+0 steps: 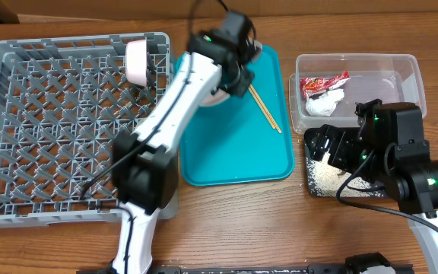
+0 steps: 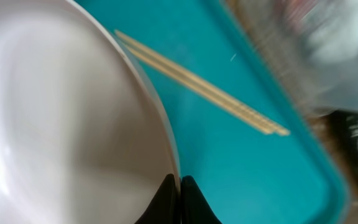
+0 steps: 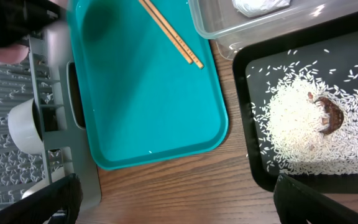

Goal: Sort waste into correct bins and load items into the dishwasher
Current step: 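Carry the white plate with the left gripper and stand it in the rack, then reach the left gripper to the chopsticks on the teal tray and grasp, then carry one chopstick with the left gripper into the dish rack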

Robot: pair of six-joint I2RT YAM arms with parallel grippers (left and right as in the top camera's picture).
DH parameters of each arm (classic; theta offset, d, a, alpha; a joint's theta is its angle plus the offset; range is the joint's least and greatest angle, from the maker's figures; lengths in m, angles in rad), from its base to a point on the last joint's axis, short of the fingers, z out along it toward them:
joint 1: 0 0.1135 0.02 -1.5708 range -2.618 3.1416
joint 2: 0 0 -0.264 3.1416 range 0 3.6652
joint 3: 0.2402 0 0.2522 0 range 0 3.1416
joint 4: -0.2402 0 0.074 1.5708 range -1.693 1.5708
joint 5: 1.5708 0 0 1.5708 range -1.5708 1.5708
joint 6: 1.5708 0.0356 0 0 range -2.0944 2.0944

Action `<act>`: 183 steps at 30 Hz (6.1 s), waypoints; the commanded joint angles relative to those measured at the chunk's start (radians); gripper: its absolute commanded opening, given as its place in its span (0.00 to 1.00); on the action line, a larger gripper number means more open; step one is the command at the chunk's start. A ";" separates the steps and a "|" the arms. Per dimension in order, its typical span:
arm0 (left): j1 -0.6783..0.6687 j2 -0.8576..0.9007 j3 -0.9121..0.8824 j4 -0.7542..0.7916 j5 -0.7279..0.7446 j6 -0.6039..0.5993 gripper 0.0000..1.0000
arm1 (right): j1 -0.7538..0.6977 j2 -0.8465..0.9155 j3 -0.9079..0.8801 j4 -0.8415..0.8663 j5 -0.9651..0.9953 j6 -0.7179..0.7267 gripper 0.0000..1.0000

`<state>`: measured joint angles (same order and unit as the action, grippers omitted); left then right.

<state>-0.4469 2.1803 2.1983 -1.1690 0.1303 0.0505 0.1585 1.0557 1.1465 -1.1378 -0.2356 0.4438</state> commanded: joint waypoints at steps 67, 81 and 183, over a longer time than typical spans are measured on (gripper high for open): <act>0.694 -0.566 -0.422 -0.112 0.572 0.096 0.54 | -0.003 -0.003 0.020 0.005 0.007 -0.003 1.00; 0.140 -0.423 -0.423 0.163 -0.044 -0.373 0.67 | -0.003 -0.003 0.020 0.005 0.007 -0.003 1.00; -0.005 0.143 -0.319 0.256 -0.174 -0.632 0.92 | -0.003 -0.003 0.020 0.005 0.007 -0.003 1.00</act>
<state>-0.4515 2.3169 1.8919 -0.9199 0.0937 -0.4847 0.1585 1.0557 1.1465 -1.1378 -0.2352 0.4442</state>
